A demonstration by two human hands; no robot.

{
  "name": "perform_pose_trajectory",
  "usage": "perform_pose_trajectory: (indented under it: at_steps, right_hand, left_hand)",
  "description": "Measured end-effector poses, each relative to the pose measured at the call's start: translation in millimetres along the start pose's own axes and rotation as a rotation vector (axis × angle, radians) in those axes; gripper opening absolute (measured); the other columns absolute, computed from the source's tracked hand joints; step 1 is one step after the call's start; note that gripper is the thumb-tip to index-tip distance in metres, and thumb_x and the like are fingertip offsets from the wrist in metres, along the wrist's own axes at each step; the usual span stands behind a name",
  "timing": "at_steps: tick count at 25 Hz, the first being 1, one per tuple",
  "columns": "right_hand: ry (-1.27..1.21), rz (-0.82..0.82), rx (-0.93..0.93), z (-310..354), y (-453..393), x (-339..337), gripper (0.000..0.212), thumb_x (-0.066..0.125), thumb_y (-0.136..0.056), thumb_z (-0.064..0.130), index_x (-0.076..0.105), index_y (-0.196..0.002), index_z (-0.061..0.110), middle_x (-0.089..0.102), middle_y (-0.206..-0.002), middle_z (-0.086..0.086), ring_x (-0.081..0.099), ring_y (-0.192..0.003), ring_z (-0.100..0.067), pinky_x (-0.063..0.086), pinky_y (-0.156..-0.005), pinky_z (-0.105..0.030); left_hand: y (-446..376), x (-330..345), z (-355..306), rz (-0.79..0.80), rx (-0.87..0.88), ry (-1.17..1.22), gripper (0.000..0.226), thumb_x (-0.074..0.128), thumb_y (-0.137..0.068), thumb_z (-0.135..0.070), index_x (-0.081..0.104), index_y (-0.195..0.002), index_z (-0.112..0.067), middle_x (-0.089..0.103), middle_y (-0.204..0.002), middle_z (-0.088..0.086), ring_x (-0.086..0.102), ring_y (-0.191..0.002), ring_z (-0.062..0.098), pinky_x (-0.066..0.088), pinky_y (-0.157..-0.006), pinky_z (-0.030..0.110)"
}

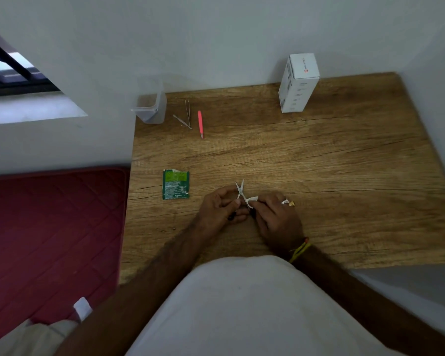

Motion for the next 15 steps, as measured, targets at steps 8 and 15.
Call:
perform_pose_trajectory:
  at_steps: [8,15]
  right_hand:
    - [0.011,0.031,-0.021,-1.6,1.8,6.0,0.022,0.053,-0.097,0.012,0.072,-0.106,0.005,0.069,-0.096,-0.01,0.063,-0.086,-0.03,0.05,-0.075,-0.044]
    - [0.006,0.037,-0.041,-2.0,3.1,7.6,0.02,0.056,-0.096,0.01,0.072,-0.106,0.003,0.069,-0.095,-0.012,0.063,-0.084,-0.03,0.051,-0.074,-0.044]
  left_hand:
    - [-0.1,-0.8,-1.1,-0.006,0.019,-0.011,0.036,0.055,-0.097,0.004,0.055,-0.132,-0.007,0.075,-0.105,0.016,0.075,-0.081,0.02,0.062,-0.079,0.036]
    - [-1.0,-0.9,-0.2,-0.013,0.024,-0.006,0.035,0.055,-0.097,0.003,0.056,-0.13,-0.009,0.073,-0.109,0.021,0.075,-0.084,0.023,0.062,-0.08,0.037]
Point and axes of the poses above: each hand's wrist, its own y-axis away from the middle knuckle, its own x-axis out of the palm, z = x × y, the point moved 4 cm from there along -y, towards the middle knuckle
